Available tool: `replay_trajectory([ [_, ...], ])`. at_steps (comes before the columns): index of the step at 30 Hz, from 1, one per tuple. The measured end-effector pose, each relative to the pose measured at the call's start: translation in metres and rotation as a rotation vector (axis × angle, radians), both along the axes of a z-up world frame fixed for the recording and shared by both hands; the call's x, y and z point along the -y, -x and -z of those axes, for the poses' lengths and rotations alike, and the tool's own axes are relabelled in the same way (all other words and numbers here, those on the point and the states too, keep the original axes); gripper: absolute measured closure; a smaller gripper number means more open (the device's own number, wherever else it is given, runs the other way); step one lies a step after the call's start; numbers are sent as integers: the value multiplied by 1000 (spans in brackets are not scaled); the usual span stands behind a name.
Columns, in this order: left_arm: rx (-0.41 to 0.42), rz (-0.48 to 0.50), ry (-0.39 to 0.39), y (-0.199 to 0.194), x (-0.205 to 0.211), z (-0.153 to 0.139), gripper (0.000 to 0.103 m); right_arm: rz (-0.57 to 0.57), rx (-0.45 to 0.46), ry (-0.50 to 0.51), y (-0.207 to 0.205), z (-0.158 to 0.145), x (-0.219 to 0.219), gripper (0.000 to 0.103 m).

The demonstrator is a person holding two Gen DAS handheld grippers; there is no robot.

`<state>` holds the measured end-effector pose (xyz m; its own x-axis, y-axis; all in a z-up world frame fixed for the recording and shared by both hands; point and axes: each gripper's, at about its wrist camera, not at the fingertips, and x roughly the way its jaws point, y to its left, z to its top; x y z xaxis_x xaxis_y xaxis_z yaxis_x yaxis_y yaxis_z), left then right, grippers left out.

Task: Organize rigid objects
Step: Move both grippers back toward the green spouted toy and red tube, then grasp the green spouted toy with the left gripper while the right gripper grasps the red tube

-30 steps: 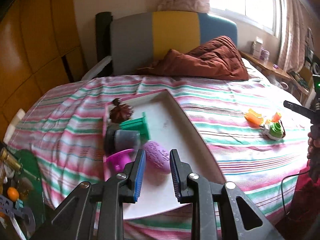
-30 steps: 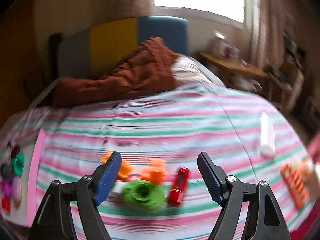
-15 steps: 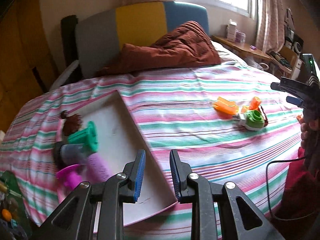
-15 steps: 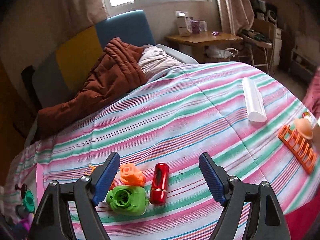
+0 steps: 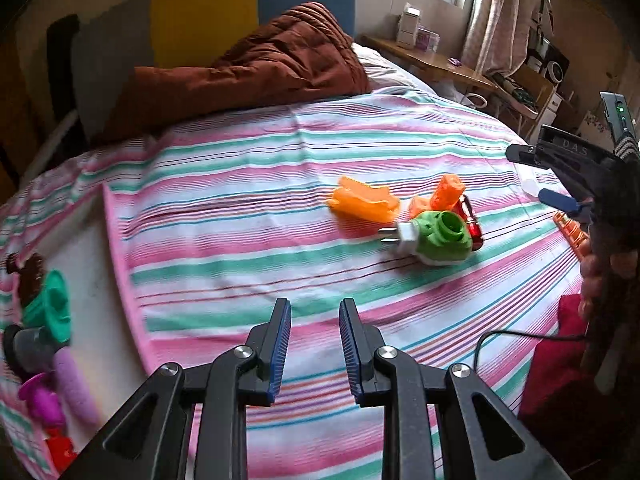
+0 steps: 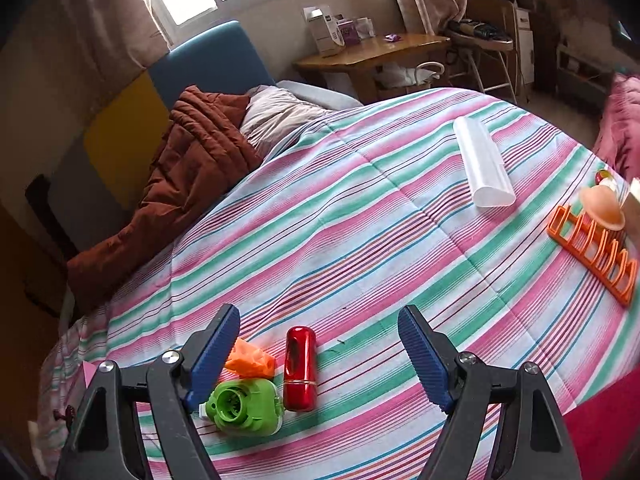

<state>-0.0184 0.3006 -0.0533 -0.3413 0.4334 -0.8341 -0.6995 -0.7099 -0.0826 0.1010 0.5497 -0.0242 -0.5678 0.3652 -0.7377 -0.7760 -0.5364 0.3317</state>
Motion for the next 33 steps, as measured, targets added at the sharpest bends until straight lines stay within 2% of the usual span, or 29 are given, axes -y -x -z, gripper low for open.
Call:
replay_trajectory([
  [3, 12, 60, -4, -4, -19, 3, 78, -4, -6, 12, 0, 0, 0, 21],
  [6, -14, 142, -3, -11, -39, 3, 64, -7, -16, 28, -1, 1, 0, 21],
  [12, -84, 469, 67, -33, -88, 7, 55, -2, -40, 54, -3, 0, -3, 21],
  [15, -119, 588, 98, -39, -106, 12, 50, 4, -55, 65, -6, -1, -4, 21],
  [16, -123, 601, 99, -39, -110, 12, 49, 9, -61, 70, -8, -1, -6, 21],
  [18, -130, 619, 104, -36, -119, 14, 37, 20, -70, 84, -10, 0, -9, 20],
  [23, -140, 688, 113, -31, -138, 20, 27, 42, -88, 131, -14, 4, -17, 20],
  [29, -109, 725, 141, -19, -154, 36, 27, 43, -78, 152, -12, 10, -19, 20],
  [31, -90, 708, 133, -16, -157, 42, 36, 46, -72, 159, -11, 12, -20, 20],
  [33, -92, 685, 117, -17, -155, 43, 36, 51, -68, 162, -12, 14, -21, 20],
])
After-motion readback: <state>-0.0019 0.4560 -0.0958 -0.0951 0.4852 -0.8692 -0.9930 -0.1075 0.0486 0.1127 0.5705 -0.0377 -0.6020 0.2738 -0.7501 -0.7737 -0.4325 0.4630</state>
